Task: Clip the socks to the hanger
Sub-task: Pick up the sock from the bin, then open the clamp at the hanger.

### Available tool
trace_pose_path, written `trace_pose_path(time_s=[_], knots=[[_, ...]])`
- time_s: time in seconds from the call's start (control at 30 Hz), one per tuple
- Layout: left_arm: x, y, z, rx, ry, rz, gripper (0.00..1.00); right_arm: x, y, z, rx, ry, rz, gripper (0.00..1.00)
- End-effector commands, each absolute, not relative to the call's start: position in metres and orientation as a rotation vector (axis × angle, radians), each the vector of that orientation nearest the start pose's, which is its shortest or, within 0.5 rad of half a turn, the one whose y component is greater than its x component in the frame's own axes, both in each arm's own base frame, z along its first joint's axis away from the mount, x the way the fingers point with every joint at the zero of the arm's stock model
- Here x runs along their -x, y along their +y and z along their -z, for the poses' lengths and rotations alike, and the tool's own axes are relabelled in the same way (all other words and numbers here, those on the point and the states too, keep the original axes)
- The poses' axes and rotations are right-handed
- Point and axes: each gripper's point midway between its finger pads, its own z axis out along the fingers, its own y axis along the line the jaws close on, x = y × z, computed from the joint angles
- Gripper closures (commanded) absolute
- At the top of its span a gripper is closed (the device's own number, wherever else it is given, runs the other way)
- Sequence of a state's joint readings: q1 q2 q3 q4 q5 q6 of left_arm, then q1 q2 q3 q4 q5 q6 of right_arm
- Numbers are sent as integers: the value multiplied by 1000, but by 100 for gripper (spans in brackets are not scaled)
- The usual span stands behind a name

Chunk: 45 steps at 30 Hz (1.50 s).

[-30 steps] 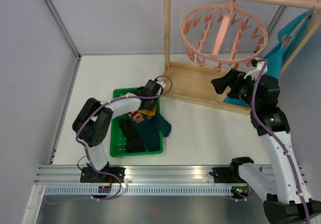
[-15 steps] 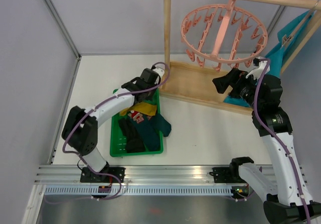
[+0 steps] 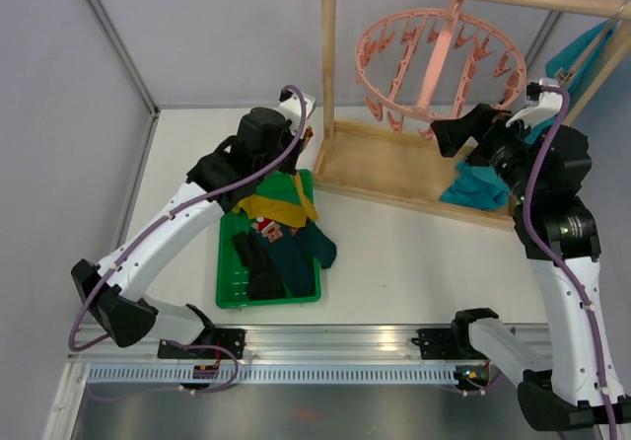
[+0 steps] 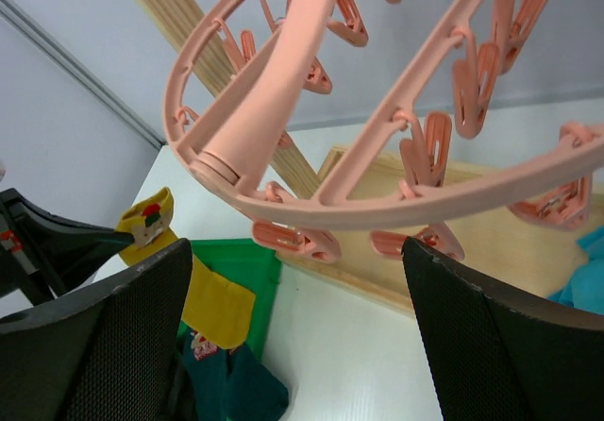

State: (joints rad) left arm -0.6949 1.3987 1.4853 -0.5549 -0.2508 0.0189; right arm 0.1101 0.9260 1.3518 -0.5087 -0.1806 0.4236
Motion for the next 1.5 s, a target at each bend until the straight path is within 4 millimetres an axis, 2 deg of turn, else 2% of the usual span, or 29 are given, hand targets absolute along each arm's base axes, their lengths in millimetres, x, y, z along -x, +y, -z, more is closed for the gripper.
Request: trace_pose_path(time_s=[0.0, 0.2, 0.33, 0.43, 0.53, 0.6, 0.77, 0.87, 1.1, 1.47], knots=[[-321, -244, -345, -603, 1874, 305, 98, -293, 81, -455, -70, 1615, -534, 2], [-290, -278, -368, -658, 1792, 485, 98, -289, 98, -464, 86, 1603, -570, 7], [-279, -294, -371, -686, 1762, 540, 98, -285, 98, -456, 129, 1614, -528, 12], [-275, -303, -373, -695, 1752, 568, 98, -273, 105, -458, 180, 1583, -553, 14], [-272, -308, -378, -693, 1733, 595, 98, -268, 111, -451, 215, 1574, -577, 17], [-269, -312, -379, -704, 1725, 624, 98, -270, 115, -438, 237, 1593, -575, 21], [-266, -319, -381, -724, 1715, 658, 98, -276, 115, -406, 237, 1607, -544, 23], [-266, -320, -379, -732, 1716, 653, 98, -281, 115, -400, 233, 1591, -522, 25], [-266, -320, -378, -739, 1713, 650, 98, -288, 106, -414, 198, 1498, -458, 25], [-266, -320, -372, -750, 1726, 640, 98, -306, 110, -413, 232, 1474, -429, 24]])
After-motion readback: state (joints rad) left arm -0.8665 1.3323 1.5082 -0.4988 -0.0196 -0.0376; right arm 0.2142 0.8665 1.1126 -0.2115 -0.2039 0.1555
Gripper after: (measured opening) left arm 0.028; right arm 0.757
